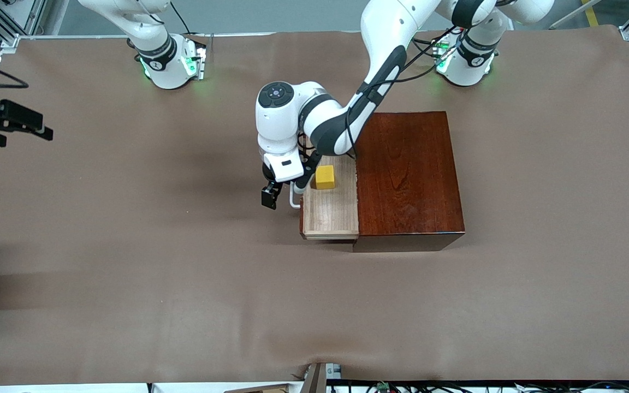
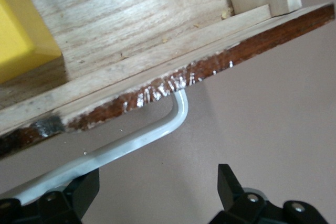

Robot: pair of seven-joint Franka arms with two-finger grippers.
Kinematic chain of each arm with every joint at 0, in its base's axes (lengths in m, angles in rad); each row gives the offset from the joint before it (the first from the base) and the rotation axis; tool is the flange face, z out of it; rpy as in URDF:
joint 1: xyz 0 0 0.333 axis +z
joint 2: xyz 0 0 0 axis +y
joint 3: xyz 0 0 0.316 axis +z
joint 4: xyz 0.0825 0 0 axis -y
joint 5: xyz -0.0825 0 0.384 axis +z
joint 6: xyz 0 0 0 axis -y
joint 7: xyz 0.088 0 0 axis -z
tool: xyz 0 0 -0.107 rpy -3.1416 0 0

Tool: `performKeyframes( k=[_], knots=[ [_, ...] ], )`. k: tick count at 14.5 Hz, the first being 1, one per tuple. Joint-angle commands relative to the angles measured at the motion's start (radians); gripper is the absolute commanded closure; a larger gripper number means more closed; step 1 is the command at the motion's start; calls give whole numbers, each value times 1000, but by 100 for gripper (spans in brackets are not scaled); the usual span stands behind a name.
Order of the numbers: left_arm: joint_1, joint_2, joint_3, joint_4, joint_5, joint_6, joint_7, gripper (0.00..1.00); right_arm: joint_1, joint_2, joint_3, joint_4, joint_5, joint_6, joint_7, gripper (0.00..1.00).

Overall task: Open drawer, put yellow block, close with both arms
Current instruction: 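Push the drawer shut into the box with the left gripper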

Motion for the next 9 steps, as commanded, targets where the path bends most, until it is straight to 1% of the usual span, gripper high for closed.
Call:
performKeyframes(
  k=[1, 3, 6, 8, 9],
  knots=[
    [-1, 4, 19, 16, 15, -112, -19, 0, -7, -71, 17, -100, -31, 36, -16, 0],
    [-1, 4, 22, 16, 17, -139, -19, 0, -4, -74, 18, -107, -54, 39, -45, 0],
    [-1, 3, 29, 16, 15, -187, -17, 0, -4, -102, 18, -147, -57, 58, -65, 0],
    [-1, 1, 31, 16, 17, -212, -16, 0, 6, -134, 22, -195, -57, 97, -65, 0],
    [-1, 1, 33, 16, 17, -225, -14, 0, 8, -139, 22, -198, -58, 101, -65, 0]
  ],
)
